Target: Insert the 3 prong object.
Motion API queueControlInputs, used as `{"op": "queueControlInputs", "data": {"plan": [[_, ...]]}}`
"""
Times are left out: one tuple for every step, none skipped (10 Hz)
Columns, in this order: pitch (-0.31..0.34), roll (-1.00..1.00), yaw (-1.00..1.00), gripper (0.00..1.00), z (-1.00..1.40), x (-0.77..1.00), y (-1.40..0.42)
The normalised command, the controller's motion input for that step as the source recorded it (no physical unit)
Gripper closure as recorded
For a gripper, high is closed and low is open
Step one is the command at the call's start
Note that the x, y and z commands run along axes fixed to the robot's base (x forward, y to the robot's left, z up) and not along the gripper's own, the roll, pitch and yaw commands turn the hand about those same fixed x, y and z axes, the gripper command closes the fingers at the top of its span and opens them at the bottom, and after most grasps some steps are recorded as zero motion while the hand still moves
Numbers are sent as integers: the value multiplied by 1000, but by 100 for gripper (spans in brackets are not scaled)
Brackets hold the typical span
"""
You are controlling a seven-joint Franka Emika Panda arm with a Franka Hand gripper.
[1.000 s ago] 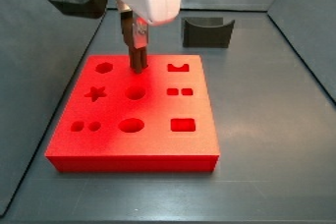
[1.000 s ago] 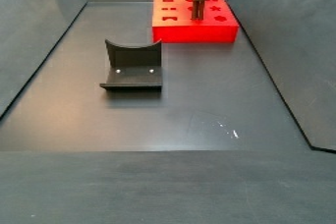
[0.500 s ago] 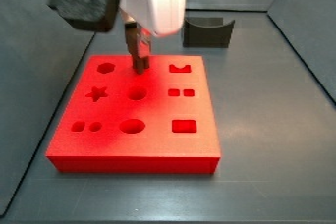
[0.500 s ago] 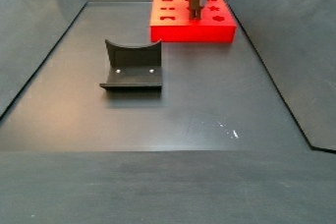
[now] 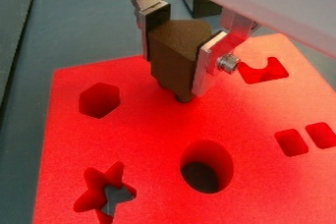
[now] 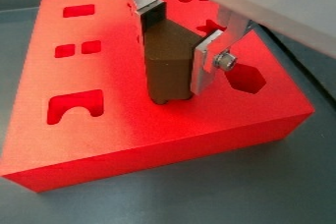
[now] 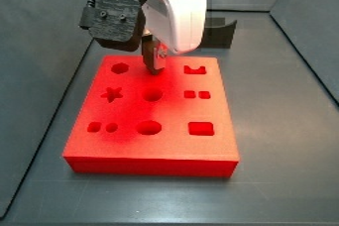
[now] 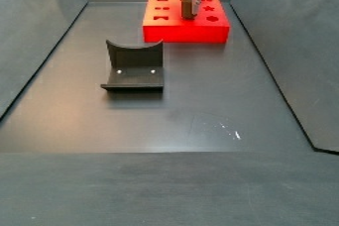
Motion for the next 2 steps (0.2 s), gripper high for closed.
{"op": "queueControlInputs", "data": {"plan": [[0, 16, 0, 100, 0, 0, -43], [0, 0, 0, 100, 0, 0, 0]]}}
